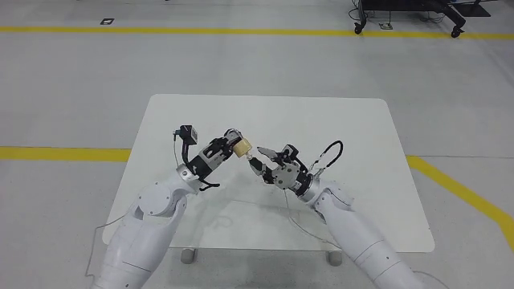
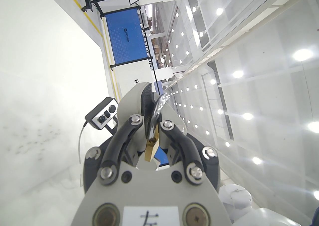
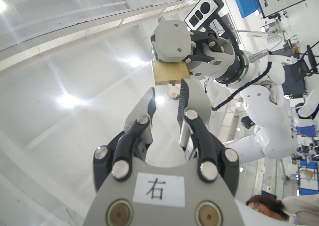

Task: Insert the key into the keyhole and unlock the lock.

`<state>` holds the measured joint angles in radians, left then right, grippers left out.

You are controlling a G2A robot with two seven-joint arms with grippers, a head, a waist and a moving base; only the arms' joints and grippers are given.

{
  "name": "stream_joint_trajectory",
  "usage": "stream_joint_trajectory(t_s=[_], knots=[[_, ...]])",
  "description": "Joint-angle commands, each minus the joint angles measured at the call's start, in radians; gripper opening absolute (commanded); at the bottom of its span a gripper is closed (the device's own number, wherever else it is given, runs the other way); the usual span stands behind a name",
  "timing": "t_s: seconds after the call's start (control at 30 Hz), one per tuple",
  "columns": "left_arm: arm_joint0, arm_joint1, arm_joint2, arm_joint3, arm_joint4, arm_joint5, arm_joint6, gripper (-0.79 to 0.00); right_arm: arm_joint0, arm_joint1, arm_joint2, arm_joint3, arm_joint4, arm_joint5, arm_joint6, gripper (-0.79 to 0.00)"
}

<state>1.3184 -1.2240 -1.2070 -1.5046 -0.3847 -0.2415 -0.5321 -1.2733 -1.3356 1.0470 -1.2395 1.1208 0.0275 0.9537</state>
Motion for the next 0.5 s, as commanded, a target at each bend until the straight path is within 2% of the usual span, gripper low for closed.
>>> stream_joint_trajectory(t_s=[0.0,0.03,0.2,0.33,0.47], knots=[[0.0,0.0,-0.001,0.0,-0.002,0.011,0.005,-0.785,-0.024,0.008,0.028,-0.039,-0.052,-0.055,-0.02,-0.219],[0.0,-0.001,-0.001,0.001,-0.002,0.019,0.009,-0.785,-0.04,0.012,0.04,-0.064,-0.066,-0.073,-0.019,-0.16],[-0.006,-0.001,0.009,0.005,0.058,0.06,0.039,-0.785,-0.143,0.039,0.147,-0.21,-0.242,-0.251,-0.13,0.0],[-0.009,-0.002,0.047,-0.001,0.203,0.148,0.102,-0.785,-0.259,0.063,0.267,-0.367,-0.371,-0.349,-0.213,0.0],[-0.024,-0.007,0.101,-0.008,0.364,0.25,0.18,-0.785,-0.379,0.079,0.397,-0.517,-0.44,-0.391,-0.31,0.0]])
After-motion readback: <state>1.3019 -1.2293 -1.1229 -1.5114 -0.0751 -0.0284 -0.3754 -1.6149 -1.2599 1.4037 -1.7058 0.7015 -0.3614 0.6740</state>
